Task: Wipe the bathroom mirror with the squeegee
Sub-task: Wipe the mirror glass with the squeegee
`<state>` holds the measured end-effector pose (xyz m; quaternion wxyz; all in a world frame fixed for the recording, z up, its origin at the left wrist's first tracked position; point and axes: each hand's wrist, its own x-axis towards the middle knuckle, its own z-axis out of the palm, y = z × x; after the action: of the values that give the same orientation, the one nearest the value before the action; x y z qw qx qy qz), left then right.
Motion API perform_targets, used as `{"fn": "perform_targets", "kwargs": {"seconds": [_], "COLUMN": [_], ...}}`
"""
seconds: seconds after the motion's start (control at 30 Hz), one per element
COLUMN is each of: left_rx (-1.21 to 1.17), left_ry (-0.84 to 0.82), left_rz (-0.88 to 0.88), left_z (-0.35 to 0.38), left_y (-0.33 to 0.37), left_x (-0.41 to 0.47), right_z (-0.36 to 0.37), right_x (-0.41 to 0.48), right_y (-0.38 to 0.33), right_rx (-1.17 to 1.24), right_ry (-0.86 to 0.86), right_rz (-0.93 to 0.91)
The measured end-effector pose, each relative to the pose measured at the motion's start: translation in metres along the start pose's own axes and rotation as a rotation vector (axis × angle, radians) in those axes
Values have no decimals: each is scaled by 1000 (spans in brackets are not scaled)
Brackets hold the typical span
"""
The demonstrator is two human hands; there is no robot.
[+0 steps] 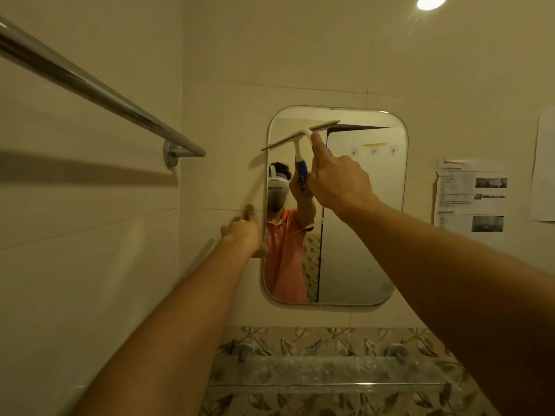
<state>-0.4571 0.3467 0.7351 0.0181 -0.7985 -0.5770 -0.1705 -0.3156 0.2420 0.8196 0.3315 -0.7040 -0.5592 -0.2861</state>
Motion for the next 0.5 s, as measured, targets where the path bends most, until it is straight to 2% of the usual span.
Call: {"fn": "perform_targets", "kwargs": {"seconds": [0.17, 0.5], "left_rx": [-112, -172], "left_ry": [8, 17], "left_rz": [22, -12], "left_z": [2, 16], "left_y": [-6, -19], "left_x": [7, 7], "right_z": [46, 83], "right_x": [-30, -110], "right_y": [11, 55], "right_rx": [-48, -198], "right_ry": [27, -116], "right_rz": [-10, -93]}}
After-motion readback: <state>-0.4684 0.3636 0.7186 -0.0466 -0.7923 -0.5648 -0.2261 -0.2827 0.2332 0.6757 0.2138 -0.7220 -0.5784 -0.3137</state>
